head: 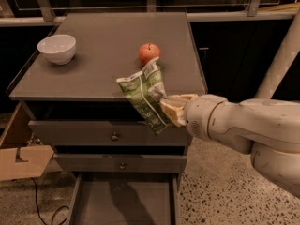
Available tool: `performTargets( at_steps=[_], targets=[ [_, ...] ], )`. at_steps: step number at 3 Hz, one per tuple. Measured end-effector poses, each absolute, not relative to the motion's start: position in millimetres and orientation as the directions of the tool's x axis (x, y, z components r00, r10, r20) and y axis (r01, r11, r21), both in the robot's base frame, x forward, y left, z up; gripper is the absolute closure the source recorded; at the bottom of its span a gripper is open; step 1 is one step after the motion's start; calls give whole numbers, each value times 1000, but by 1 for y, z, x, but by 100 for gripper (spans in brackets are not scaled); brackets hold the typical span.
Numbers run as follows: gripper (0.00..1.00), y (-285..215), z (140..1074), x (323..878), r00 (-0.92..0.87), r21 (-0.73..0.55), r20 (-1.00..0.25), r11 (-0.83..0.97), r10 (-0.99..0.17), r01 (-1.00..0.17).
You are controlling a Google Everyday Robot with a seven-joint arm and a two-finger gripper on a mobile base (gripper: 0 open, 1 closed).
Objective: Pick green jalapeno chip bag from bottom drawer and place on counter
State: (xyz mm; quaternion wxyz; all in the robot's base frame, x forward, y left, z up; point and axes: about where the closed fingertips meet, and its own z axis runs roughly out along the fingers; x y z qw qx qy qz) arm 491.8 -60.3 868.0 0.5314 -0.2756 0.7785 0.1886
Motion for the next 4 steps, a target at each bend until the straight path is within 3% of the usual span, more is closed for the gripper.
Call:
performTargets(
  at_steps=[3, 4],
  targets=[
    [100, -68, 899, 524, -159, -160, -927, 741, -339, -652],
    [100, -86, 921, 549, -78, -292, -898, 719, -433, -630]
  ],
)
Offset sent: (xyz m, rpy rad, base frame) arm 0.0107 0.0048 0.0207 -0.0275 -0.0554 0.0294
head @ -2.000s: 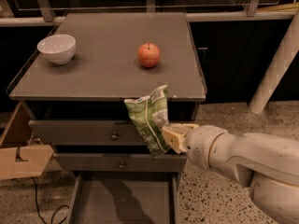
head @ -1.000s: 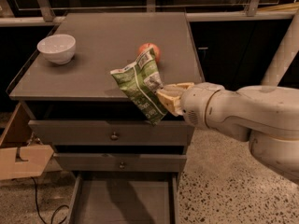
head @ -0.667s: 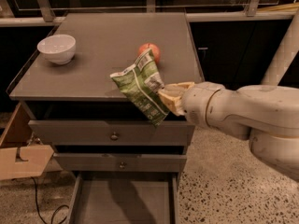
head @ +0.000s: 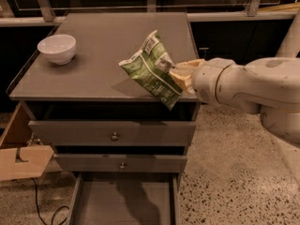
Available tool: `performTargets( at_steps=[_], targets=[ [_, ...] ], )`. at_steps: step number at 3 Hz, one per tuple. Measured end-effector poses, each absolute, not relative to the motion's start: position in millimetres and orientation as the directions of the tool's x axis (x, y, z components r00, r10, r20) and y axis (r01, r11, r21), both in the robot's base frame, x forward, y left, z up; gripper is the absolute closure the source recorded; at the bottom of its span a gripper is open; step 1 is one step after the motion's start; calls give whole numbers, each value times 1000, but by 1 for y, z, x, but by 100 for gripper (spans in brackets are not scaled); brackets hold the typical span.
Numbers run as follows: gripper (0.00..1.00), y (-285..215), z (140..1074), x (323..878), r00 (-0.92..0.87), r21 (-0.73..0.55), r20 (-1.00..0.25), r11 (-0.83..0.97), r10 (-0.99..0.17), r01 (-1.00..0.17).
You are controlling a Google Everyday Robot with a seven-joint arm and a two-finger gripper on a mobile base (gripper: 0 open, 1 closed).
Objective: Pick green jalapeno chip bag from bottom drawer and place on counter
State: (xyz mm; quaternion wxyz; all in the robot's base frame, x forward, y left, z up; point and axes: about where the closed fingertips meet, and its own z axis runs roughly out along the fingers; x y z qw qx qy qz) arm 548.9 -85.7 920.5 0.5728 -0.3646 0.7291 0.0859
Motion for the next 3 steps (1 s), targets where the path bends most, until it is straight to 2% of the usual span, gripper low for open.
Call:
performTargets(
  at_steps=[1, 2, 3],
  targets=[
    [100, -107, 945, 576, 13, -466, -828, 674, -561, -574],
    [100, -107, 942, 576, 67, -557, -762, 600, -644, -574],
    [100, -87, 939, 575, 107, -557, -762, 563, -638, -611]
  ],
)
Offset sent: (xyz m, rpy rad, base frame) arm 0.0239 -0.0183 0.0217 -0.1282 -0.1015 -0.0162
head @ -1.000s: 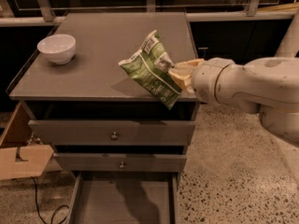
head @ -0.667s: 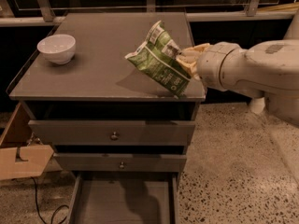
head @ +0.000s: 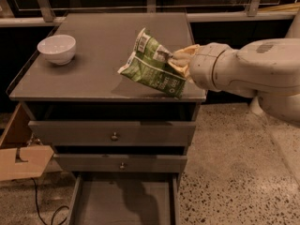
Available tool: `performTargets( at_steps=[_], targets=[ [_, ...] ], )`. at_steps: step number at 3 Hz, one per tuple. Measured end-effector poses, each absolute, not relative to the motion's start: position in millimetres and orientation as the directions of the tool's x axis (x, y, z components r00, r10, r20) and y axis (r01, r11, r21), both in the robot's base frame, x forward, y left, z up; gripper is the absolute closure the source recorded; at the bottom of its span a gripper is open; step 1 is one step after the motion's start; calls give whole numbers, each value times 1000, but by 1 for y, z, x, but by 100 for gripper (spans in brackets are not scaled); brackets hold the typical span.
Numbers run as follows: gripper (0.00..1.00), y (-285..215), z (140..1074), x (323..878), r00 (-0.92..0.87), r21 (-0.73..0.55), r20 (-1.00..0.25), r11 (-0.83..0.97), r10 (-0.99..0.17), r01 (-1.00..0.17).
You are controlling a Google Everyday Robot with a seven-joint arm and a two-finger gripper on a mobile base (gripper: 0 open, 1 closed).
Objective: Pick green jalapeno chip bag from bottom drawer and place on counter
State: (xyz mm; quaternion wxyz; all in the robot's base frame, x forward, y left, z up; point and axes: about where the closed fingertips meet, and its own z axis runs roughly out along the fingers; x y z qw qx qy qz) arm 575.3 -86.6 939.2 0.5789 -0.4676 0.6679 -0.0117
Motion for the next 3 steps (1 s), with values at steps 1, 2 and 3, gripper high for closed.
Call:
performTargets(
  at_steps=[1, 2, 3],
  targets=[
    [100, -54, 947, 584, 169, -539, -786, 527, -594, -657],
    [100, -24, 958, 596, 230, -532, -806, 496, -546, -686],
    [100, -3, 961, 602, 269, -526, -816, 466, -512, -711]
  ],
)
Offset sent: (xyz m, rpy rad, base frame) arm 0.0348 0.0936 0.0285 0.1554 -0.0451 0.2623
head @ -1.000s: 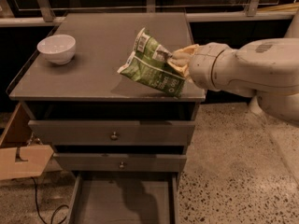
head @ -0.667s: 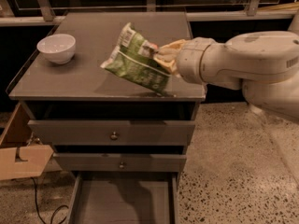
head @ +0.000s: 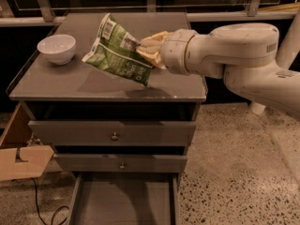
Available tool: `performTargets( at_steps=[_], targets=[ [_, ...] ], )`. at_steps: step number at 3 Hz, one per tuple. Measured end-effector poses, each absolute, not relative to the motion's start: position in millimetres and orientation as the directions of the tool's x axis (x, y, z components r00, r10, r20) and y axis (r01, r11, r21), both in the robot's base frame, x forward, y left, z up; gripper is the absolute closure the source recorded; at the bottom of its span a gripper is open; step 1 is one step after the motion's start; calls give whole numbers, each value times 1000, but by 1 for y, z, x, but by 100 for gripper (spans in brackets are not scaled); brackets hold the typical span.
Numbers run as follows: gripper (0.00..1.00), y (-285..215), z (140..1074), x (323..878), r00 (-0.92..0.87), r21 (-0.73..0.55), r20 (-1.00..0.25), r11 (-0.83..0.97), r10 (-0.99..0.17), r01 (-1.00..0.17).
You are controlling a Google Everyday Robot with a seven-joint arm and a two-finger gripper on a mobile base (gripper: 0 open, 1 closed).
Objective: Pick green jalapeno chip bag from bottom drawer and place on counter
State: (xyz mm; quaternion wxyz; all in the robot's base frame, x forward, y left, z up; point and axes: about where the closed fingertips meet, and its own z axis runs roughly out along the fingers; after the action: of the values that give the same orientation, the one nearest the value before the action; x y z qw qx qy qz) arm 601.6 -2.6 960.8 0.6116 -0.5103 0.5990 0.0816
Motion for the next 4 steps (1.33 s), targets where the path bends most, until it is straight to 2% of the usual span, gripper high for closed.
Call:
performTargets(
  at_steps=[1, 3, 4],
  targets=[
    [100, 16, 957, 610, 290, -510, -833, 451, -470, -733],
    [100, 23, 994, 625, 340, -532, -819, 387, -463, -753],
    [100, -1, 1037, 652, 367, -576, -766, 310, -528, -757]
  ],
)
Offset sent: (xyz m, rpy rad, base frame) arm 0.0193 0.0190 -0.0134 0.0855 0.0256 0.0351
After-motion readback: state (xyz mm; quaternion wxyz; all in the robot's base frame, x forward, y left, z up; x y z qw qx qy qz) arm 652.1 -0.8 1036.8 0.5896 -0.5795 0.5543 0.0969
